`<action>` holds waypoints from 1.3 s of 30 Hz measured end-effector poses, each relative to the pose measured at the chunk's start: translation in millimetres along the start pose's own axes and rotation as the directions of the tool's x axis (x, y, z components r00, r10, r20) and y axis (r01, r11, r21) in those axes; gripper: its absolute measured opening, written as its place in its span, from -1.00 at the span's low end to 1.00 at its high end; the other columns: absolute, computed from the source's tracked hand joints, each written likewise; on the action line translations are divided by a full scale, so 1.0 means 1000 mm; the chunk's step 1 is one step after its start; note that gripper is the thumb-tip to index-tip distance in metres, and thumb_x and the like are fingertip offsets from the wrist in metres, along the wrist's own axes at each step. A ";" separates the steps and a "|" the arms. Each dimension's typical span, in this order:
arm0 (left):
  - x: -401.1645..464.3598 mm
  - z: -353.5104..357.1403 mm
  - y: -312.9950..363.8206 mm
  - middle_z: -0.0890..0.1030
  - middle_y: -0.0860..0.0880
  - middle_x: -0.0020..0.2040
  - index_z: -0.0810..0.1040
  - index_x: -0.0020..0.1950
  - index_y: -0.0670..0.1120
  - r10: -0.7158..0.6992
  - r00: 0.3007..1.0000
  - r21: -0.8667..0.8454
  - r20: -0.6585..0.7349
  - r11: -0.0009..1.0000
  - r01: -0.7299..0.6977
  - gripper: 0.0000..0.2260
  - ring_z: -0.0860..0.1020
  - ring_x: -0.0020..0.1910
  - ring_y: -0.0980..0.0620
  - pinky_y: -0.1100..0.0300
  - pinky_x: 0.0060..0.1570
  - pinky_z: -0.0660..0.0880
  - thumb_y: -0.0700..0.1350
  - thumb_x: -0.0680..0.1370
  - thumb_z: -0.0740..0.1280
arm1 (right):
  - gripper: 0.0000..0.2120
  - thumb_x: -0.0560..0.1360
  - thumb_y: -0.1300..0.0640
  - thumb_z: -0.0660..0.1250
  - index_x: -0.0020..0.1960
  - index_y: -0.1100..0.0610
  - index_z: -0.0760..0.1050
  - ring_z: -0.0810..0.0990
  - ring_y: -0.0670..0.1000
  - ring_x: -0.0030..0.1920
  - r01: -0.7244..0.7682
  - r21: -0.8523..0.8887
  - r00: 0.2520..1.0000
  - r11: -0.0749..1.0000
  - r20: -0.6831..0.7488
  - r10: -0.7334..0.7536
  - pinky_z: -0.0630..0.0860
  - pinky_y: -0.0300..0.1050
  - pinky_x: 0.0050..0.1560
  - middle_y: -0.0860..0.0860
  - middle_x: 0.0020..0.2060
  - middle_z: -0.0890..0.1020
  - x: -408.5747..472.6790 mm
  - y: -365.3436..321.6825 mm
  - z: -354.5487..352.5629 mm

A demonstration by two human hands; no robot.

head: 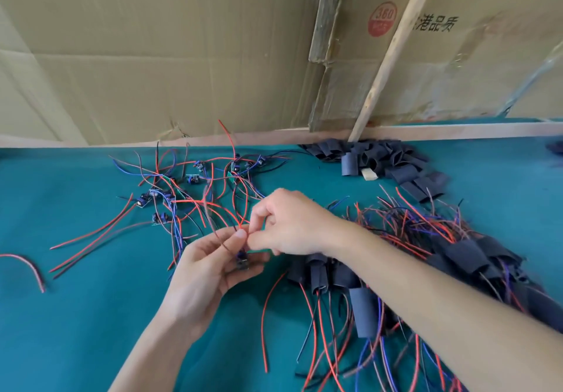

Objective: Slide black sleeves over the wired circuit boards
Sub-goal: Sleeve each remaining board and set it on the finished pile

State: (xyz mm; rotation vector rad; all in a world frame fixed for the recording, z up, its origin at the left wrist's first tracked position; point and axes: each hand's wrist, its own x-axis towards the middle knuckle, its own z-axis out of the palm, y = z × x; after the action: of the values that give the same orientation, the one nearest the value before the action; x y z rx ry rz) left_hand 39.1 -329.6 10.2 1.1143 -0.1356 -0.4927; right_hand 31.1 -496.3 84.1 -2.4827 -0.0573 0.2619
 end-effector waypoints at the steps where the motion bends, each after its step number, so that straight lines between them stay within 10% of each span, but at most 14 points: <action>1: 0.001 -0.001 -0.001 0.72 -0.21 -0.01 0.74 -0.04 -0.11 -0.001 1.000 0.009 0.000 1.000 0.001 -0.80 0.73 -0.06 -0.14 0.14 -0.16 0.66 -0.05 0.43 0.42 | -0.85 0.42 0.03 0.51 -0.27 0.04 0.61 0.53 -0.19 -0.52 -0.015 -0.022 0.999 1.000 0.034 0.016 0.43 -0.34 -0.40 -0.05 -0.52 0.63 0.003 0.002 -0.010; 6: 0.003 -0.004 -0.006 0.71 -0.28 0.02 0.73 -0.01 -0.14 -0.006 1.000 0.056 -0.004 0.998 0.007 -0.80 0.72 -0.04 -0.17 0.12 -0.11 0.66 -0.09 0.45 0.40 | -0.93 0.44 0.05 0.47 -0.10 0.02 0.64 0.68 0.08 0.04 -0.191 -0.251 0.943 0.949 -0.315 0.107 0.62 -0.04 0.07 0.01 -0.10 0.75 0.041 0.050 -0.076; 11: 0.000 -0.003 -0.006 0.71 -0.27 0.02 0.72 0.00 -0.10 -0.008 0.998 0.153 0.065 0.988 -0.003 -0.80 0.70 -0.02 -0.18 0.11 -0.04 0.65 -0.08 0.44 0.43 | -0.51 0.57 0.19 0.34 0.44 0.06 0.28 0.45 0.30 0.38 -0.452 -0.391 0.871 0.802 -0.389 0.301 0.51 0.24 0.27 0.12 0.46 0.36 0.055 0.124 -0.110; 24: 0.004 0.000 -0.010 0.58 -0.14 -0.35 0.62 -0.09 -0.12 0.046 0.994 0.284 0.095 0.956 -0.071 -0.76 0.66 -0.26 -0.09 0.13 -0.22 0.63 0.06 0.52 0.36 | -0.94 0.49 0.14 0.44 -0.04 0.06 0.63 0.60 0.26 0.06 -0.495 -0.276 0.777 0.824 -0.566 0.277 0.59 0.02 0.03 0.19 0.06 0.65 0.042 0.119 -0.091; 31: -0.001 0.002 -0.009 0.36 -0.03 -0.52 0.26 -0.21 -0.14 0.110 0.992 0.506 0.061 0.853 -0.126 -0.53 0.55 -0.54 -0.13 0.22 -0.51 0.40 0.28 0.58 0.10 | -0.72 0.18 -0.09 0.34 -0.35 0.14 0.47 0.64 0.17 -0.28 -0.080 0.128 0.815 0.989 -0.563 0.139 0.57 0.03 -0.25 0.05 -0.48 0.61 -0.007 0.014 -0.034; 39: -0.004 0.004 -0.008 0.36 0.02 -0.48 0.42 -0.09 0.03 0.146 0.984 0.519 0.101 0.836 -0.178 -0.58 0.44 -0.62 -0.07 0.21 -0.59 0.32 0.34 0.62 0.04 | -0.74 0.25 0.12 0.39 -0.32 0.17 0.30 0.47 0.14 -0.39 0.144 0.526 0.855 0.838 -0.492 0.162 0.52 0.15 -0.35 0.13 -0.32 0.67 -0.019 -0.004 0.046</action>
State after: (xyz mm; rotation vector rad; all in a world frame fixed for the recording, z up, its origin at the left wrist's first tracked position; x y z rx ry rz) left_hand 32.1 -333.7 5.5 1.6136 -0.4348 -0.3394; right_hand 3.0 -468.1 54.4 -1.8922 0.2307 -0.3632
